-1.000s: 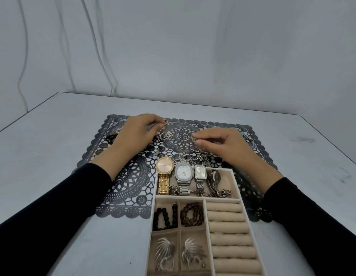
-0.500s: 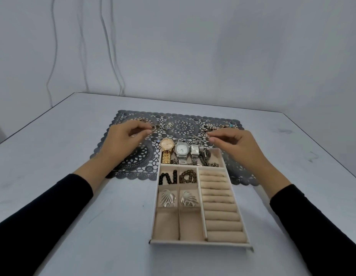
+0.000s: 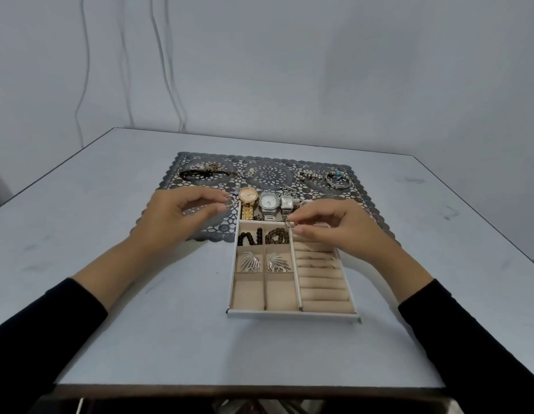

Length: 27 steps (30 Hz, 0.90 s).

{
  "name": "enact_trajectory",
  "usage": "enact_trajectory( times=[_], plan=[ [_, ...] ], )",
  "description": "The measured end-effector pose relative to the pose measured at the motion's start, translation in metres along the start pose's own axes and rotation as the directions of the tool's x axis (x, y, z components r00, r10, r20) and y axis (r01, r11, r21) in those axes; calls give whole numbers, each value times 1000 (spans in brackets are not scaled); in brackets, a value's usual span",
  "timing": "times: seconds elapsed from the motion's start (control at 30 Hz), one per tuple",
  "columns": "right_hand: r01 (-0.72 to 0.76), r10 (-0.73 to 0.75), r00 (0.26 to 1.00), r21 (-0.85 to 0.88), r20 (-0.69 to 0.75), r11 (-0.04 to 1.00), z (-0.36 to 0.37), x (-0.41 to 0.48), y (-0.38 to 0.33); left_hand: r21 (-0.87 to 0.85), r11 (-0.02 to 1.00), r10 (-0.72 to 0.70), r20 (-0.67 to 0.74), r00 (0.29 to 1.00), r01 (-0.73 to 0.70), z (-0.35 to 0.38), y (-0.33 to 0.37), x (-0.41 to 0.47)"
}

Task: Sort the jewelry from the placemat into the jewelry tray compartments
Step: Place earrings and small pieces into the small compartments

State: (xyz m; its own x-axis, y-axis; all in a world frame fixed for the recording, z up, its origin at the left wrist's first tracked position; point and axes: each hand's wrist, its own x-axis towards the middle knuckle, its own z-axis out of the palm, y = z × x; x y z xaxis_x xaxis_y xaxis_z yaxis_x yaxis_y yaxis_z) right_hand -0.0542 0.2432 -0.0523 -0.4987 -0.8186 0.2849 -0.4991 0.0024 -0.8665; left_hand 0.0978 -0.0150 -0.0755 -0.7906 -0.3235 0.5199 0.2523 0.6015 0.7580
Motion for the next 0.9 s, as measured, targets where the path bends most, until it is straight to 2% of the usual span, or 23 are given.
enact_trajectory(
  times=[0.17,0.3,0.67,0.77,0.9],
  plan=[
    [5,-1,992,-32,123,999,13,-4,-7,-10,998,60,79,995,-60,11,8,-9],
    [46,-15,980,-152,201,987,18,-3,-9,3,997,74,73,995,-74,13,11,-9],
    [169,-95,952,-244,290,955,18,1,-6,94,985,137,85,987,-145,14,14,-9],
    [138,-71,958,-229,278,964,17,-1,-6,68,992,97,89,991,-103,14,13,-9],
    [17,5,980,-107,201,994,7,-5,-4,48,995,78,92,993,-83,14,14,-10]
  ],
)
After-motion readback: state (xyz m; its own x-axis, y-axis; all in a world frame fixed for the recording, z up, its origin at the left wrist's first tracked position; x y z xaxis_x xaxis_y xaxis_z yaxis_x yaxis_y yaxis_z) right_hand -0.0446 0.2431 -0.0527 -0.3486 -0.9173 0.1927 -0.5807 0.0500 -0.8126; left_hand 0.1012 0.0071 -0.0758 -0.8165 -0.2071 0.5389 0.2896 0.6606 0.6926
